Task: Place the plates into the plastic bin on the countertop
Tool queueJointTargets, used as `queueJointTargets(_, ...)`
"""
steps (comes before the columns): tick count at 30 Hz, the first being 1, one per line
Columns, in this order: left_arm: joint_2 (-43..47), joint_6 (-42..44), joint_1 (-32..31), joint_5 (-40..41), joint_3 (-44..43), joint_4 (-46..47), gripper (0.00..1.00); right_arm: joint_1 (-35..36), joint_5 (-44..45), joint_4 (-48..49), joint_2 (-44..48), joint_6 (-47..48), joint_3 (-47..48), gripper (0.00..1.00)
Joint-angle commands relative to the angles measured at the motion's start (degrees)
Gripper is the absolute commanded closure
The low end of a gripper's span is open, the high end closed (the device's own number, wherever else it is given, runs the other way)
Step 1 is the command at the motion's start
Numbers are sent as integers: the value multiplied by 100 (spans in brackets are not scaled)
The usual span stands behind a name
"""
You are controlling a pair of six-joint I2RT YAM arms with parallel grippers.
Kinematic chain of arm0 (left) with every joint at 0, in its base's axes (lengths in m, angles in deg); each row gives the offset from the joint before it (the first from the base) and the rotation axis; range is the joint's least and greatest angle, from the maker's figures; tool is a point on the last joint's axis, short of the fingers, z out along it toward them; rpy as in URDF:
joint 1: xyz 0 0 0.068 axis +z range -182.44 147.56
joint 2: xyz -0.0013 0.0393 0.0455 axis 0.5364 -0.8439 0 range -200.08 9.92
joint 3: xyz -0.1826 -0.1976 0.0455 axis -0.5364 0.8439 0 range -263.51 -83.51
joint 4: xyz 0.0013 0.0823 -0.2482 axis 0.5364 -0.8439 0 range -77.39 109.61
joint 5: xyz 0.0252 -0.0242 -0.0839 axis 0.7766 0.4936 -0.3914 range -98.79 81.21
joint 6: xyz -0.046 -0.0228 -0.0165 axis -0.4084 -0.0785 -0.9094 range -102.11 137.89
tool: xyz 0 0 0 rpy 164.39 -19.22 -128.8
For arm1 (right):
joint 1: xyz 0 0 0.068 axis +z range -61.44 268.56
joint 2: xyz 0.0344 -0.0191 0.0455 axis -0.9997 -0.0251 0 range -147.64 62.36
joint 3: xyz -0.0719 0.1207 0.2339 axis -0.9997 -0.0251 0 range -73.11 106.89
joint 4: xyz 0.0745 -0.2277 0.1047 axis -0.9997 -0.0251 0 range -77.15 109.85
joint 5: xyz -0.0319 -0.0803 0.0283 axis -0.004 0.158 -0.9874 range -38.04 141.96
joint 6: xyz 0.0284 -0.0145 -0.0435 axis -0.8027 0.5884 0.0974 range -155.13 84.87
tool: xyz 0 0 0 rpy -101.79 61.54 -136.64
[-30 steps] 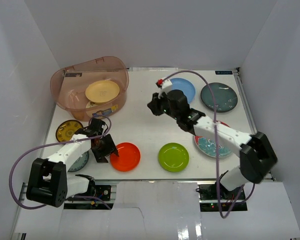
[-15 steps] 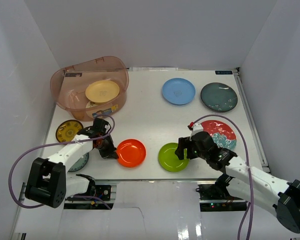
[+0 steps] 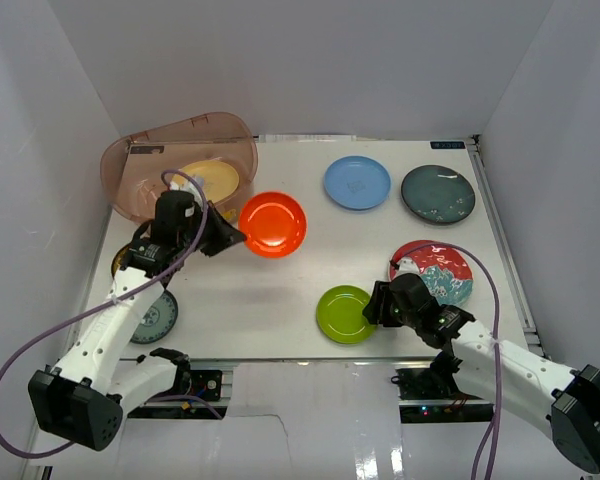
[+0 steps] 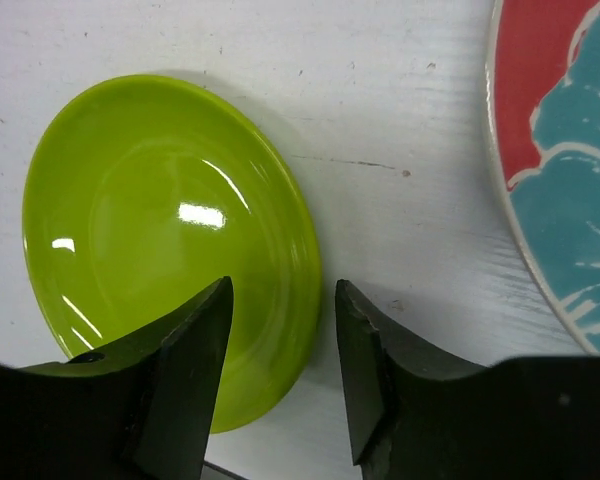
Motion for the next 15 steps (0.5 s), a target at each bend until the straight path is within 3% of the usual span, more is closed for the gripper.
queueJointTargets(1, -316, -208, -8, 186, -855, 887, 100, -62, -257, 407, -360, -212, -217, 50)
queueJointTargets(3, -800, -121, 131, 449, -1365, 1097, 100, -71, -310, 704, -431, -308, -331, 59)
queueJointTargets(4, -960, -129, 272, 520, -1489, 1177, 100, -80, -337, 793, -423, -343, -384, 70)
queueJointTargets(7, -1400, -190, 1255, 293, -1841, 1484, 100, -89, -302, 996, -152, -440, -507, 92)
queueJointTargets(10, -1997, -121, 2019, 651, -2227, 1476, 100, -89, -293, 1163, 322, -414, -542, 92)
queueJointTargets(15, -3076, 169, 2382, 1686, -2754, 1486, 100, -89, -372, 1207, 658, -125, -228, 92)
